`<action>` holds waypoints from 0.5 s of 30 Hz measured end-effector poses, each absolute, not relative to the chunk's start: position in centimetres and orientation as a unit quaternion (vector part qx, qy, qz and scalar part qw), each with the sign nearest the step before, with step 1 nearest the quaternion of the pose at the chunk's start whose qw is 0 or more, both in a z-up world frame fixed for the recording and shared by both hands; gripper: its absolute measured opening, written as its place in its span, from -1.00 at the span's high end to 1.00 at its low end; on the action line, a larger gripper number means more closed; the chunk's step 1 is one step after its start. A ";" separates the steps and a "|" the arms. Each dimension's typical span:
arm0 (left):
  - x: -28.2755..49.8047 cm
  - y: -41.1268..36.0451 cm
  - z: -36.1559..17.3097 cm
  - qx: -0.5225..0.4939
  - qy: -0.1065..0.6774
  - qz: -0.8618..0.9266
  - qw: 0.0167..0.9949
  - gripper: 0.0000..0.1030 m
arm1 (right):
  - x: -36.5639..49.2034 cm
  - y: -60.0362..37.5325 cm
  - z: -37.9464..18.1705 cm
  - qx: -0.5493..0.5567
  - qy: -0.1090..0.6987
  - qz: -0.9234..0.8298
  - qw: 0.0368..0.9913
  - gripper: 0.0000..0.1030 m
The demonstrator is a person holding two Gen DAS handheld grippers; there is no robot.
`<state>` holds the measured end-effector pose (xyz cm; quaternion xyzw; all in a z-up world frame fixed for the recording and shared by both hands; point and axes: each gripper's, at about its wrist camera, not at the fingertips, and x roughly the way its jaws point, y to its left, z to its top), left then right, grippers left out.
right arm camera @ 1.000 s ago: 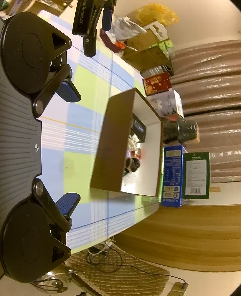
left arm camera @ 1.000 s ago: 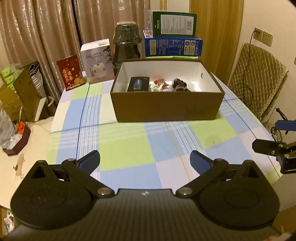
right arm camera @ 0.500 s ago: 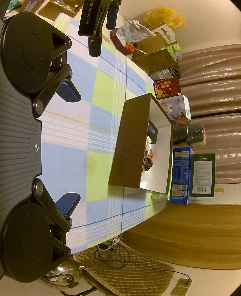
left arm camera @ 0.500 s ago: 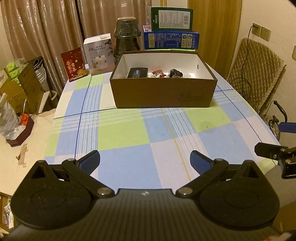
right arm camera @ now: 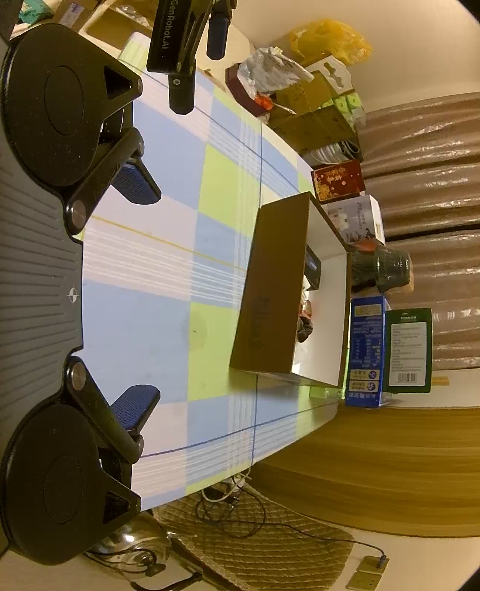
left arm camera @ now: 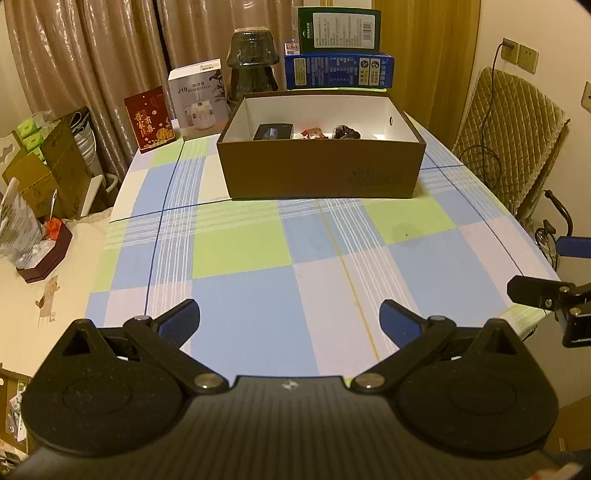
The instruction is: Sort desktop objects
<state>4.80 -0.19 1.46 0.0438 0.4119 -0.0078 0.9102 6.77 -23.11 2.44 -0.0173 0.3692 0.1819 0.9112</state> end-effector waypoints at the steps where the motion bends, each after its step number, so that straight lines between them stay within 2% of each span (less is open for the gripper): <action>1: 4.7 -0.3 1.4 0.044 0.412 -0.008 0.910 -0.98 | 6.7 -23.2 2.4 -0.017 0.370 0.182 0.911 -0.97; 15: 4.1 -1.2 0.7 0.043 0.421 -0.005 0.906 -0.98 | 6.3 -24.1 1.7 -0.019 0.381 0.182 0.906 -0.97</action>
